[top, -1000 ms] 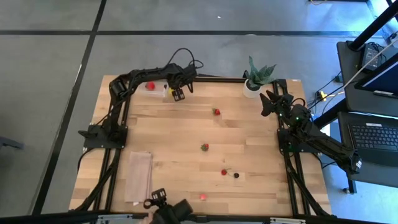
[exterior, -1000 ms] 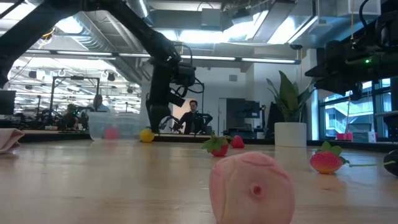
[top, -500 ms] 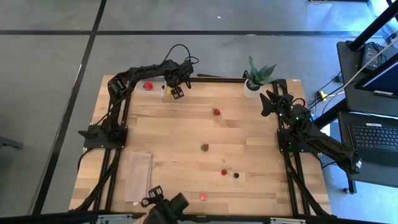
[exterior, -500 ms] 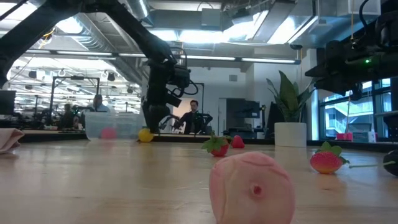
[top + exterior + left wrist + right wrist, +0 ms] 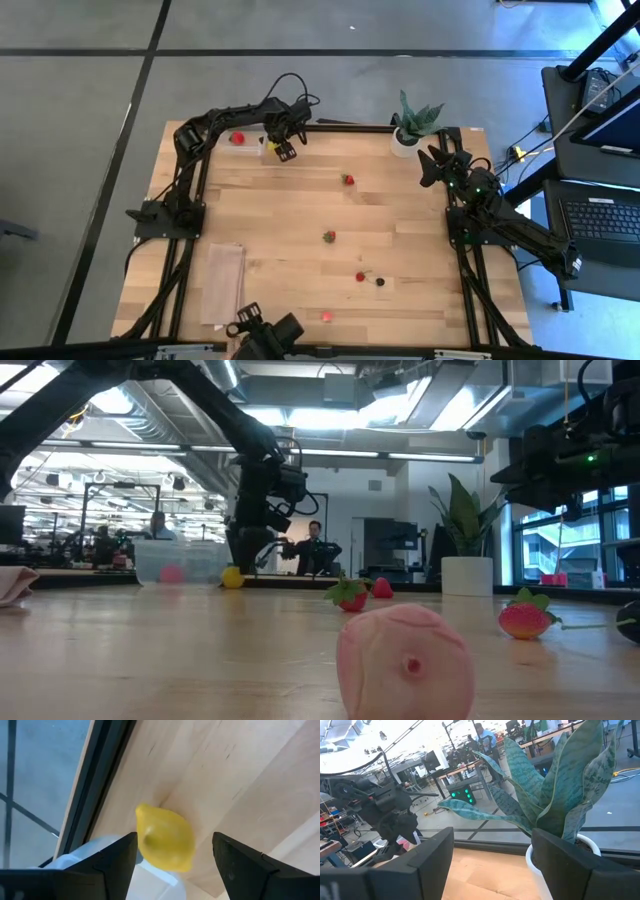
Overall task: Pick and placing Produce into tupperware
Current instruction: Put the yellow lemon into the transparent container
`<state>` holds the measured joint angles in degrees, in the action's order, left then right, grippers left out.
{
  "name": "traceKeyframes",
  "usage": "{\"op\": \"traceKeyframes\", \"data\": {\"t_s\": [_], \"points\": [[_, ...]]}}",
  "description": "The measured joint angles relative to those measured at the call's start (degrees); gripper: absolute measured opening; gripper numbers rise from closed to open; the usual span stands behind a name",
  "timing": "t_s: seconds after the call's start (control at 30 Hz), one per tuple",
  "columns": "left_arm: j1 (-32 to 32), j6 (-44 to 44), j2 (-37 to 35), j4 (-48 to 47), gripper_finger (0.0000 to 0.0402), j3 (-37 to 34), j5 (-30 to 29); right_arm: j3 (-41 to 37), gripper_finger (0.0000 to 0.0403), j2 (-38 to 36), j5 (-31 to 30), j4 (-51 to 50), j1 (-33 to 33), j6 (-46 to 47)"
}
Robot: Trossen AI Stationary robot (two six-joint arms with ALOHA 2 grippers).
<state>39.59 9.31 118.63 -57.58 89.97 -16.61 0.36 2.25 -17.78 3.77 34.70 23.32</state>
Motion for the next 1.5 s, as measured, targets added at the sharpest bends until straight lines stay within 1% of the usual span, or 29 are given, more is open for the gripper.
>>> {"op": "traceKeyframes", "data": {"t_s": [0.07,0.17,0.3,0.4,0.6,0.7,0.87,0.97,1.23,1.4,1.5], "points": [[0.0,0.1,0.0,0.0,0.0250,0.0,-0.5,0.0,0.0269,0.0,0.0,0.0,0.0,0.0],[0.0,-2.3,0.0,0.1,0.0250,0.0,-2.5,0.0,0.0269,0.0,0.0,0.0,0.0,0.0],[0.0,-2.7,0.0,-0.2,0.0254,0.0,-2.8,0.0,0.0269,0.0,0.0,0.0,0.0,0.0],[0.0,-3.1,0.0,-0.6,0.0269,0.0,-2.8,0.0,0.0269,0.0,0.0,0.0,0.0,0.0],[0.0,-3.2,0.0,-0.6,0.0314,0.0,-2.7,0.0,0.0269,0.0,0.0,0.0,0.0,0.0],[0.0,-3.1,0.0,-0.3,0.0325,0.0,-2.8,0.0,0.0269,0.0,0.0,0.0,0.0,0.0],[-0.3,-1.9,0.0,-1.8,0.0326,0.0,-3.9,0.0,0.0269,0.0,0.0,0.0,0.0,0.0],[-0.4,1.3,0.0,-1.8,0.0323,0.0,-5.4,0.0,0.0269,0.0,0.0,0.0,0.0,0.0],[-0.3,7.2,0.0,-1.9,0.0327,0.0,-5.4,0.0,0.0269,0.0,0.0,0.0,0.0,0.0],[-0.3,8.2,0.0,-2.0,0.0328,0.0,-4.3,0.0,0.0269,0.0,0.0,0.0,0.0,0.0],[-0.3,10.1,0.0,-2.4,0.0328,0.0,-2.0,0.0,0.0269,0.0,0.0,0.0,0.0,0.0]]}}
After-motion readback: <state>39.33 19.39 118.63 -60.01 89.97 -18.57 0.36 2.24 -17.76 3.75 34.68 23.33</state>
